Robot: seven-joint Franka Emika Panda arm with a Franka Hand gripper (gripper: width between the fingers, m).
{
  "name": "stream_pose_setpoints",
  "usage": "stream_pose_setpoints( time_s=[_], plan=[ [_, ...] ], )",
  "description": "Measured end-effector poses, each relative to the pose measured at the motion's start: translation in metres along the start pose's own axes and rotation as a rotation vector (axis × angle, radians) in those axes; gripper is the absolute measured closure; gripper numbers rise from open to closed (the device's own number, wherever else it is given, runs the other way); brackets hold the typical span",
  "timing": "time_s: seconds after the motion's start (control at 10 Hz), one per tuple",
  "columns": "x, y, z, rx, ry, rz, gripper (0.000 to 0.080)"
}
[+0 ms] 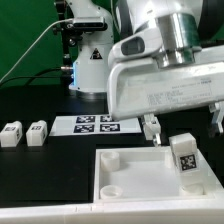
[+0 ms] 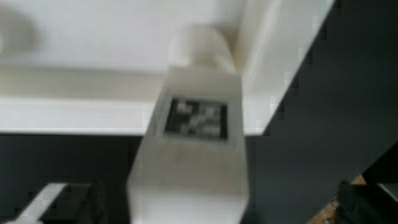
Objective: Assemble one leg
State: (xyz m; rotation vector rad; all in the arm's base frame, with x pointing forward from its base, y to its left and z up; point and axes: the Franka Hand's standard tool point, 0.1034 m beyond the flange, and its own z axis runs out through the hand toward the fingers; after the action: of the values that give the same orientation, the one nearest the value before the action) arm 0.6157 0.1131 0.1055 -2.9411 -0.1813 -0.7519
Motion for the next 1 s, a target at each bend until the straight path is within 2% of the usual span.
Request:
stream_pose_setpoints(
  time_s=[0.1, 0.2, 0.3, 0.4, 0.5, 0.6, 0.7, 1.0],
  plan=[
    [0.000, -0.001, -0.002, 0.010, -0.063, 0.002, 0.0151],
    [-0.005, -0.003, -0.001, 0.030, -0.195, 0.006, 0.0151],
    [-0.002, -0.003, -0.002, 0.046, -0.293, 0.009, 0.0151],
    [0.002, -0.001, 0.000, 0.052, -0.339, 0.013, 0.0151],
    [-0.004, 0.000, 0.000, 0.068, -0.462, 0.016, 0.0151],
    [0.000, 0.001, 0.003, 0.083, -0.546, 0.021, 0.0151],
    [0.006, 0.004, 0.009, 0.081, -0.534, 0.024, 0.0151],
    [-0.001, 0.001, 0.017, 0.078, -0.541, 0.038, 0.0151]
  ],
)
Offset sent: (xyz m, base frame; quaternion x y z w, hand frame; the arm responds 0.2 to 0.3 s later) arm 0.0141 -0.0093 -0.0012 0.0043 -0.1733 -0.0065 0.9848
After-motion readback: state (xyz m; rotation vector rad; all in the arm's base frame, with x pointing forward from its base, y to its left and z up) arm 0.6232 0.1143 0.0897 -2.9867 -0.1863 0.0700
